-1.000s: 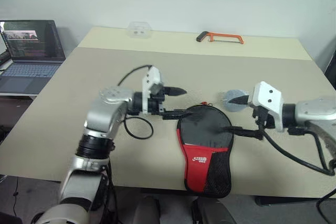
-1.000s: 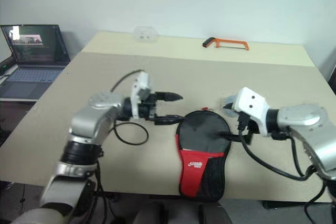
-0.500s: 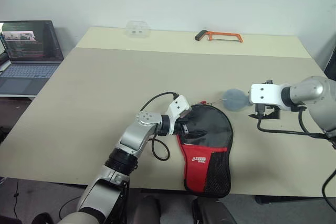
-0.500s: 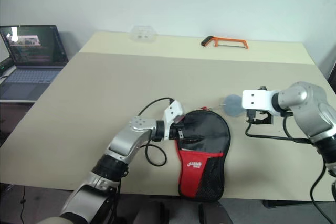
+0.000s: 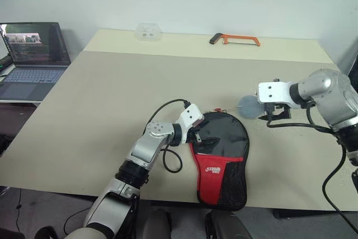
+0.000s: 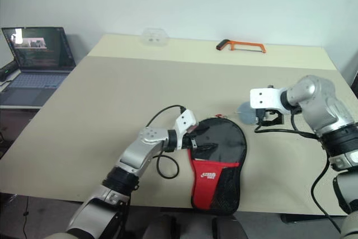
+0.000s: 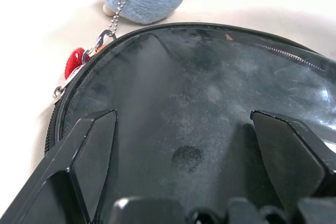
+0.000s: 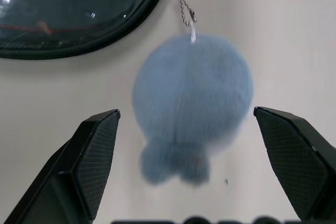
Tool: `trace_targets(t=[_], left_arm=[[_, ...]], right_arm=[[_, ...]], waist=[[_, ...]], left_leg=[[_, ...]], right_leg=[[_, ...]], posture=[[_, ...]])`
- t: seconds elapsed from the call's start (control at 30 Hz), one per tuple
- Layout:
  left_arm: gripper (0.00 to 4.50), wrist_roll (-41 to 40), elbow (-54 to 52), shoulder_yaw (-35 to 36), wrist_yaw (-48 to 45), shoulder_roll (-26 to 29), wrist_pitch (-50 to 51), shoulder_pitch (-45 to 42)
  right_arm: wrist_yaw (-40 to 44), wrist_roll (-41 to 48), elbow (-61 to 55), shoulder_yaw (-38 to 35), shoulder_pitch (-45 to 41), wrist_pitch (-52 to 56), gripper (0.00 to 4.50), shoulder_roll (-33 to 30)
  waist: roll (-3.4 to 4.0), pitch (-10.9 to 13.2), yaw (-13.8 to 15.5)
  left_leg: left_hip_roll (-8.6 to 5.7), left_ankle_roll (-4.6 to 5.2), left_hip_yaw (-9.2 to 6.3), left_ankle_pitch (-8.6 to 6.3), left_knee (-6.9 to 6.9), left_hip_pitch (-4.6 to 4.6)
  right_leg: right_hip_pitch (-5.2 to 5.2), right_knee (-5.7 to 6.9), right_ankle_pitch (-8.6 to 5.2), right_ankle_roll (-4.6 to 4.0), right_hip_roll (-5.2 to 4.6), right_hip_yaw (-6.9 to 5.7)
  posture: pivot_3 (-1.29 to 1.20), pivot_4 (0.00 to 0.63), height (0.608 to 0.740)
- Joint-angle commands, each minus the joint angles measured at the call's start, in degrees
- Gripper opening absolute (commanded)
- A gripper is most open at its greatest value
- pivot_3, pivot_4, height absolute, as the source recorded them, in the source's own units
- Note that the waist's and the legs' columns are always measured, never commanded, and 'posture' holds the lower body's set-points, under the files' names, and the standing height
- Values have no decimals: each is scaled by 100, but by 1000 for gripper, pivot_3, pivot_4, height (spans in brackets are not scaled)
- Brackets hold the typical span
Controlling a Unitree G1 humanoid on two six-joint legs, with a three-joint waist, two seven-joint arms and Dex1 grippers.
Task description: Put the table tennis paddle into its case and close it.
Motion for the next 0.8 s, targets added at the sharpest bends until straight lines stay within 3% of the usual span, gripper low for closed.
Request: trace_targets(t=[0.03, 0.73, 0.8], left_arm=[[4446, 171, 157, -381, -78, -164, -36, 65], [4446, 507, -28, -601, 68, -270, -31, 217], [4500, 505, -47, -600, 86, -265, -18, 225]], right_arm=[[-84, -205, 369, 7, -390, -236, 4500, 184], [-261, -770, 2274, 230, -850, -805, 4500, 1090], [-292, -780, 2401, 220, -851, -843, 4096, 1141]], waist=[[2, -1, 15], [11, -6, 14], [11, -6, 15]], left_leg=[[-2, 0, 0, 0, 0, 0], [-17, 0, -1, 0, 0, 3], [-17, 0, -1, 0, -1, 5]], right_leg=[[0, 1, 0, 0, -2, 0], [8, -2, 0, 5, -19, 2], [9, -2, 0, 5, -19, 2]], posture=[[0, 150, 740], [0, 150, 740], [0, 150, 740]])
